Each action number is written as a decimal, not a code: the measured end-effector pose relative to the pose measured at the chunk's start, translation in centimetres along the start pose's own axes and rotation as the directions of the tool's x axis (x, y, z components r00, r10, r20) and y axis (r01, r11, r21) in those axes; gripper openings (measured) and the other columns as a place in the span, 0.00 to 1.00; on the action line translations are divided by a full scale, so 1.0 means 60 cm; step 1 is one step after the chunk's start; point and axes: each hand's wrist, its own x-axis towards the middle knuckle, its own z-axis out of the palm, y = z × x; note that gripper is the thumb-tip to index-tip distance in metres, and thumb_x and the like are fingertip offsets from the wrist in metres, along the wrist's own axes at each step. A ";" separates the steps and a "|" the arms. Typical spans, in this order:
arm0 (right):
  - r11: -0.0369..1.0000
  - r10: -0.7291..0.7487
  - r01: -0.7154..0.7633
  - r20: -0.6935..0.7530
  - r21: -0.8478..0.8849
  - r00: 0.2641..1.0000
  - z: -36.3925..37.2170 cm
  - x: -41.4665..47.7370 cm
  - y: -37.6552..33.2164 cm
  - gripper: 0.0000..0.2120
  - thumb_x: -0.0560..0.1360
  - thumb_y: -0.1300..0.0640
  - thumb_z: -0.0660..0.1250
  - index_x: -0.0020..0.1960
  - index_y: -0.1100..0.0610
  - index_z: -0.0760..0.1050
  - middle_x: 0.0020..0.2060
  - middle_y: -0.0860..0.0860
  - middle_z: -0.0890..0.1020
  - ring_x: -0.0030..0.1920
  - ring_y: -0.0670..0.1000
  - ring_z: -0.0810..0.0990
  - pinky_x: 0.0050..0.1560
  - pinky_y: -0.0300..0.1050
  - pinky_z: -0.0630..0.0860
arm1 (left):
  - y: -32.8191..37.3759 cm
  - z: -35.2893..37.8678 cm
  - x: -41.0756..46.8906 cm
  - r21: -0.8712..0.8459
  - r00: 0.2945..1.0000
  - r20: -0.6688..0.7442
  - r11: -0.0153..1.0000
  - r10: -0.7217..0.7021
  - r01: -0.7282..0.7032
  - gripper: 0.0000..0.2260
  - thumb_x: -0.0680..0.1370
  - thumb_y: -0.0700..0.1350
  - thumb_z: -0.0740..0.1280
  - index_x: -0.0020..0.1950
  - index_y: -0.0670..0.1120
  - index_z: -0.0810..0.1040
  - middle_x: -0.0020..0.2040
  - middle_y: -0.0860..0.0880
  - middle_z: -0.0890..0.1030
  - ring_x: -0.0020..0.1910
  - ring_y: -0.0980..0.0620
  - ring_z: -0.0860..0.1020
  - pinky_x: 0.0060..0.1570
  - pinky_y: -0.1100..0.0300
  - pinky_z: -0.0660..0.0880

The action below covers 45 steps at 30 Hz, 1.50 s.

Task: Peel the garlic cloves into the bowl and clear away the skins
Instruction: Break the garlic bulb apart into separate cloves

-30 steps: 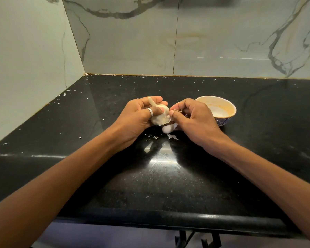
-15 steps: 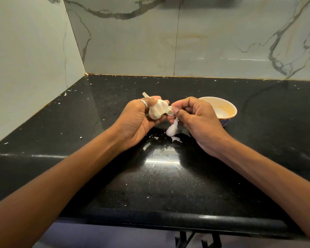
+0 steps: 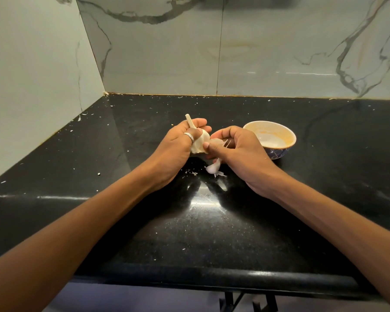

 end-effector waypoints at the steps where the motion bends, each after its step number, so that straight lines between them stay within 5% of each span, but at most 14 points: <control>1: 1.000 0.000 0.000 -0.004 -0.011 1.000 -0.001 0.000 0.000 0.08 0.77 0.60 0.74 0.53 0.59 0.78 0.36 0.58 0.87 0.36 0.56 0.87 0.50 0.56 0.83 | 0.000 0.000 -0.001 0.019 1.000 0.001 1.000 0.007 -0.007 0.11 0.82 0.41 0.59 0.58 0.49 0.79 0.60 0.45 0.82 0.62 0.46 0.81 0.66 0.47 0.76; 7: 1.000 -0.031 0.031 0.008 0.001 0.999 0.000 -0.003 -0.002 0.05 0.79 0.66 0.70 0.45 0.60 0.78 0.36 0.58 0.85 0.36 0.52 0.84 0.45 0.53 0.83 | 0.005 0.005 -0.004 0.065 0.999 -0.040 0.998 0.011 -0.009 0.12 0.83 0.39 0.56 0.54 0.47 0.78 0.51 0.47 0.82 0.46 0.51 0.80 0.41 0.58 0.74; 13: 0.998 -0.049 0.048 0.031 0.027 0.998 0.000 -0.004 -0.004 0.07 0.79 0.67 0.69 0.44 0.59 0.78 0.35 0.56 0.83 0.34 0.47 0.82 0.39 0.41 0.81 | 0.008 0.004 -0.001 -0.028 0.994 -0.096 0.998 -0.058 0.055 0.12 0.83 0.39 0.56 0.56 0.45 0.79 0.52 0.46 0.83 0.44 0.50 0.80 0.38 0.58 0.72; 20: 0.994 -0.093 0.094 0.009 -0.053 0.996 0.001 -0.003 0.001 0.05 0.79 0.66 0.71 0.44 0.60 0.79 0.36 0.58 0.86 0.36 0.50 0.84 0.44 0.52 0.83 | 0.013 0.005 0.001 -0.140 0.984 -0.138 0.986 -0.112 0.092 0.12 0.81 0.37 0.57 0.58 0.41 0.78 0.52 0.45 0.82 0.42 0.50 0.79 0.33 0.59 0.70; 25: 0.962 -0.152 0.139 -0.037 -0.233 0.988 0.003 -0.002 0.006 0.05 0.77 0.62 0.73 0.44 0.56 0.80 0.33 0.51 0.86 0.35 0.49 0.86 0.41 0.50 0.83 | 0.016 0.004 -0.003 -0.158 0.983 -0.124 0.981 -0.136 0.116 0.13 0.83 0.38 0.56 0.61 0.40 0.77 0.54 0.44 0.81 0.42 0.52 0.80 0.35 0.61 0.71; 30: 0.914 -0.197 0.158 -0.069 -0.373 0.978 0.000 -0.001 0.002 0.04 0.75 0.56 0.75 0.49 0.52 0.82 0.36 0.43 0.83 0.33 0.39 0.79 0.39 0.34 0.74 | 0.021 -0.005 0.000 -0.225 0.984 -0.074 0.963 -0.165 0.144 0.13 0.85 0.39 0.58 0.67 0.39 0.74 0.57 0.43 0.82 0.45 0.52 0.84 0.42 0.59 0.81; 33: 0.901 -0.216 0.171 -0.071 -0.400 0.974 -0.002 -0.001 0.001 0.08 0.74 0.55 0.76 0.52 0.52 0.81 0.41 0.43 0.84 0.37 0.43 0.81 0.43 0.38 0.76 | 0.019 -0.006 0.000 -0.241 0.986 -0.044 0.960 -0.158 0.143 0.15 0.84 0.39 0.62 0.70 0.38 0.73 0.59 0.41 0.82 0.52 0.47 0.85 0.52 0.52 0.83; 37: 0.858 -0.309 0.254 -0.052 -0.446 0.950 0.000 -0.003 0.004 0.14 0.72 0.52 0.79 0.55 0.53 0.81 0.51 0.46 0.84 0.50 0.45 0.82 0.52 0.39 0.77 | 0.021 -0.006 -0.005 -0.241 0.991 -0.018 0.962 -0.132 0.124 0.16 0.82 0.40 0.66 0.69 0.40 0.75 0.59 0.41 0.83 0.53 0.46 0.85 0.47 0.54 0.83; 41: 0.801 -0.387 0.314 -0.041 -0.509 0.921 0.002 -0.002 0.011 0.19 0.69 0.50 0.81 0.55 0.55 0.79 0.50 0.48 0.82 0.50 0.46 0.80 0.50 0.37 0.75 | 0.024 -0.004 -0.009 -0.229 0.994 0.002 0.967 -0.110 0.107 0.14 0.80 0.41 0.68 0.66 0.43 0.79 0.53 0.43 0.85 0.47 0.49 0.85 0.40 0.58 0.82; 45: 0.785 -0.440 0.347 -0.069 -0.513 0.895 0.003 -0.001 0.014 0.15 0.70 0.52 0.80 0.53 0.55 0.79 0.47 0.48 0.81 0.46 0.47 0.80 0.47 0.39 0.74 | 0.021 -0.005 -0.007 -0.183 0.995 0.010 0.978 -0.097 0.097 0.15 0.77 0.45 0.71 0.63 0.45 0.81 0.50 0.46 0.86 0.50 0.51 0.85 0.47 0.56 0.83</control>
